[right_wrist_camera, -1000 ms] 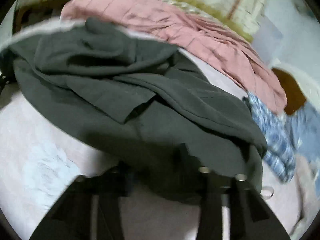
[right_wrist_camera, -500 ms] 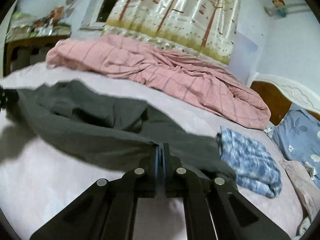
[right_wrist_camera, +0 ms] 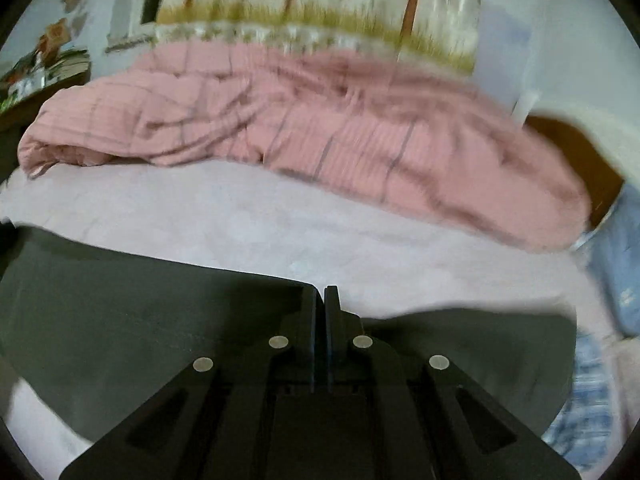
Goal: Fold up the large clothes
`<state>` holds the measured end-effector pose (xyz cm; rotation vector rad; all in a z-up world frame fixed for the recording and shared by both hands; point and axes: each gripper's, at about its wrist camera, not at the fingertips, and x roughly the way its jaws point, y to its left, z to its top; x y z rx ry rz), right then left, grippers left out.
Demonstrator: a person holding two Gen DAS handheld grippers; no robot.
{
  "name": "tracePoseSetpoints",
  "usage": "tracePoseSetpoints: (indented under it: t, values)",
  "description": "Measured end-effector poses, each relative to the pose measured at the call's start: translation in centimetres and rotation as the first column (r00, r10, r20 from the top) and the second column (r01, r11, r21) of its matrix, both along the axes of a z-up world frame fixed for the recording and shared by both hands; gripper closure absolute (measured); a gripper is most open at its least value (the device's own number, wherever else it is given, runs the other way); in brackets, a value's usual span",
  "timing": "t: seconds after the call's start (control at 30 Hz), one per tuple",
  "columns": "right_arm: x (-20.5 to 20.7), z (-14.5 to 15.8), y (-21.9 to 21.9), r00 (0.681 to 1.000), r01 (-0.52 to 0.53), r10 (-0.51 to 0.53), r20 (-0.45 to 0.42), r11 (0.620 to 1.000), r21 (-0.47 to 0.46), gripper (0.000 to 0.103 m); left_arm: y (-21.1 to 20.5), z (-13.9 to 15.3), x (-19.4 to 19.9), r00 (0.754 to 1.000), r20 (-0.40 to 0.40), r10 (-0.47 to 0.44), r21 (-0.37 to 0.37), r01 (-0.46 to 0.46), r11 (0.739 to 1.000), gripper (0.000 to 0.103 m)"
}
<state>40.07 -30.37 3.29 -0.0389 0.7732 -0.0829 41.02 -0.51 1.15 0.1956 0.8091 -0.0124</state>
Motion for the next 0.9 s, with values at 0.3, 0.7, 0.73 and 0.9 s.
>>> tracePoseSetpoints:
  t: [0.3, 0.7, 0.73, 0.9]
  values:
    - [-0.5, -2.8, -2.6, 0.999, 0.040, -0.043, 0.018, 0.989, 0.142, 0.099, 2.6, 1.3, -3.4, 0.983, 0.183, -0.029, -0.197, 0.065, 0.978, 0.056]
    - [-9.7, 4.1, -3.3, 0.980, -0.076, 0.018, 0.200, 0.955, 0.288, 0.021, 2.6, 4.3, -9.8, 0.983, 0.174, -0.065, -0.237, 0.106, 0.966, 0.009]
    - [-9.4, 2.9, -2.9, 0.986, -0.081, 0.036, 0.165, 0.958, 0.274, 0.019, 2.7, 3.1, -9.2, 0.989, 0.143, -0.045, -0.231, 0.078, 0.970, 0.009]
    - [-6.0, -4.9, -2.4, 0.996, -0.069, 0.078, -0.033, 0.976, 0.208, 0.016, 2.9, -1.6, -5.8, 1.000, 0.011, 0.010, -0.200, -0.007, 0.980, 0.000]
